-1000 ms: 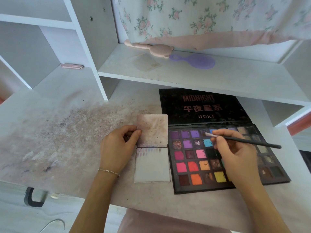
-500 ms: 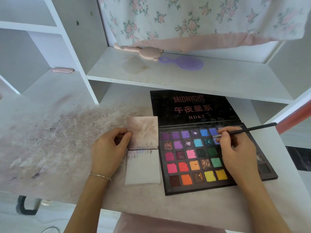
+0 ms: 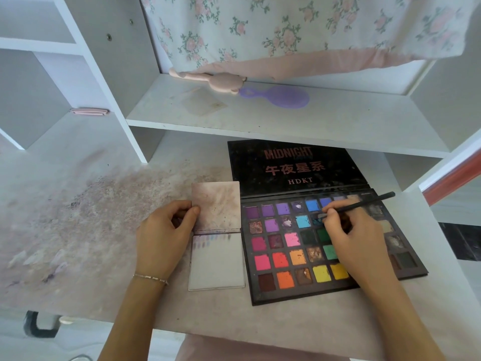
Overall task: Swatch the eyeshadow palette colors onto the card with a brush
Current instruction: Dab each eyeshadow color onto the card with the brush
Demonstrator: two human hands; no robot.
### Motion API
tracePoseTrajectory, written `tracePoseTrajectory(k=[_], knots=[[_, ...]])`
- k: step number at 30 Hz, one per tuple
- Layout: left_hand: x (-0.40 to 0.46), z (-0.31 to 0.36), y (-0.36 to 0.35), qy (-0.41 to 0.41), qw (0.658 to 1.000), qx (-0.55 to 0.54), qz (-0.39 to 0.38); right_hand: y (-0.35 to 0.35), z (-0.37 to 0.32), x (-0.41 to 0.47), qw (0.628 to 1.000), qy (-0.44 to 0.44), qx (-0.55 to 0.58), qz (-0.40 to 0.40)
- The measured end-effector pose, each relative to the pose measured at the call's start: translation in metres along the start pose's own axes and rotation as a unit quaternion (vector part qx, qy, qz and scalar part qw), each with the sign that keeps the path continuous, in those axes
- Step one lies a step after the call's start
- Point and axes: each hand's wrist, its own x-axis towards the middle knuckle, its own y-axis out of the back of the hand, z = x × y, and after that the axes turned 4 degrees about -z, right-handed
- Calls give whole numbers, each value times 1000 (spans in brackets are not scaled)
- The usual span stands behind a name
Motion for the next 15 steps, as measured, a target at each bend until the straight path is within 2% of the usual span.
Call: tracePoseTrajectory(k=[15], knots=[[-1,-1,0,1,1000,4,7,0,0,0,1000,20,-9,1]])
